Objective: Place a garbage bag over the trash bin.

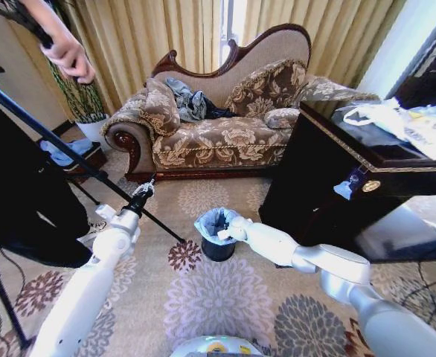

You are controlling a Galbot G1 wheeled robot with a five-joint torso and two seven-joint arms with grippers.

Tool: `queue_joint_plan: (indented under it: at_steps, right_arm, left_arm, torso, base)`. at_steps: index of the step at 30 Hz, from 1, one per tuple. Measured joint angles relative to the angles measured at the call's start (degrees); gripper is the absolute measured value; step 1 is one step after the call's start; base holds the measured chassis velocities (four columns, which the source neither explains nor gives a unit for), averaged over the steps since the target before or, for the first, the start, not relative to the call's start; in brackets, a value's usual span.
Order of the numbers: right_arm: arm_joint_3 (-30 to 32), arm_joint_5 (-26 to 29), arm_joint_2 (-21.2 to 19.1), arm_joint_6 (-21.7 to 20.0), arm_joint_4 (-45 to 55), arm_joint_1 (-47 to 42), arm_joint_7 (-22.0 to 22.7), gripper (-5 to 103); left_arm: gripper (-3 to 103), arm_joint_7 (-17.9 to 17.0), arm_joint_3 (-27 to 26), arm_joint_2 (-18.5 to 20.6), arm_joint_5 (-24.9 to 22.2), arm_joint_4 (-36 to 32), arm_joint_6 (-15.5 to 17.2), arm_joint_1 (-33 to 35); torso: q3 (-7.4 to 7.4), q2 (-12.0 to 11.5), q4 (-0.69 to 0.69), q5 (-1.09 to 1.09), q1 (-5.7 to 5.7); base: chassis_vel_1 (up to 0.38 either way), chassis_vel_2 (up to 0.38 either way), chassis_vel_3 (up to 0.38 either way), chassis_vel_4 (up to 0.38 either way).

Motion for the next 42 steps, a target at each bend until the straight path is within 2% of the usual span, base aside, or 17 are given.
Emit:
queue_joint_plan:
  at_steps: [10, 18, 24, 29, 35, 42]
  right_arm:
    - [-1.8, 1.3, 2.0, 1.8, 1.8, 4.0, -0.1, 0]
    - [-5.2, 1.2, 6.0, 5.4, -5.2, 6.8, -0.4, 0]
    - [-6.5, 1.1, 6.5, 6.9, -7.3, 6.9, -1.1, 0]
    - [-6.4, 0.8, 7.3, 8.2, -9.5, 6.9, -1.2, 0]
    - [-4.0, -2.8, 10.7, 12.5, -17.0, 4.7, -1.3, 0]
    - [-1.5, -5.3, 12.1, 15.9, -22.5, 3.0, -1.3, 0]
  left_arm:
    - [0, 0.2, -0.3, -0.1, -0.3, -0.4, -0.2, 0.4]
    - [0, 0.6, 0.6, -0.5, -1.0, -0.7, -0.4, -0.8]
    - [0, 1.0, 0.8, -0.8, -1.3, -0.7, -0.8, -1.0]
    - [0, 1.1, 1.2, -1.2, -1.3, -0.6, -0.9, -1.2]
    - [0, 1.1, 2.3, -1.6, -1.3, -0.6, -0.9, -1.8]
    - [0, 1.1, 2.9, -2.2, -1.1, -0.4, -0.9, -2.1]
  torso:
    - [0.0, 0.0, 0.01, -0.01, 0.0]
    - [0.0, 0.0, 0.01, 0.0, 0.0]
    - [0.0, 0.0, 0.0, 0.01, 0.0]
    - [0.0, 0.0, 0.01, 0.0, 0.0]
    - [0.0, 0.0, 0.01, 0.01, 0.0]
    - [0.0, 0.0, -0.01, 0.0, 0.0]
  base:
    - [0.0, 0.0, 0.0, 0.0]
    - [0.0, 0.0, 0.0, 0.0]
    - [0.0, 0.0, 0.0, 0.0]
    - [0.0, 0.0, 0.0, 0.0]
    - [0.0, 0.0, 0.0, 0.0]
    - [0.0, 0.0, 0.0, 0.0]
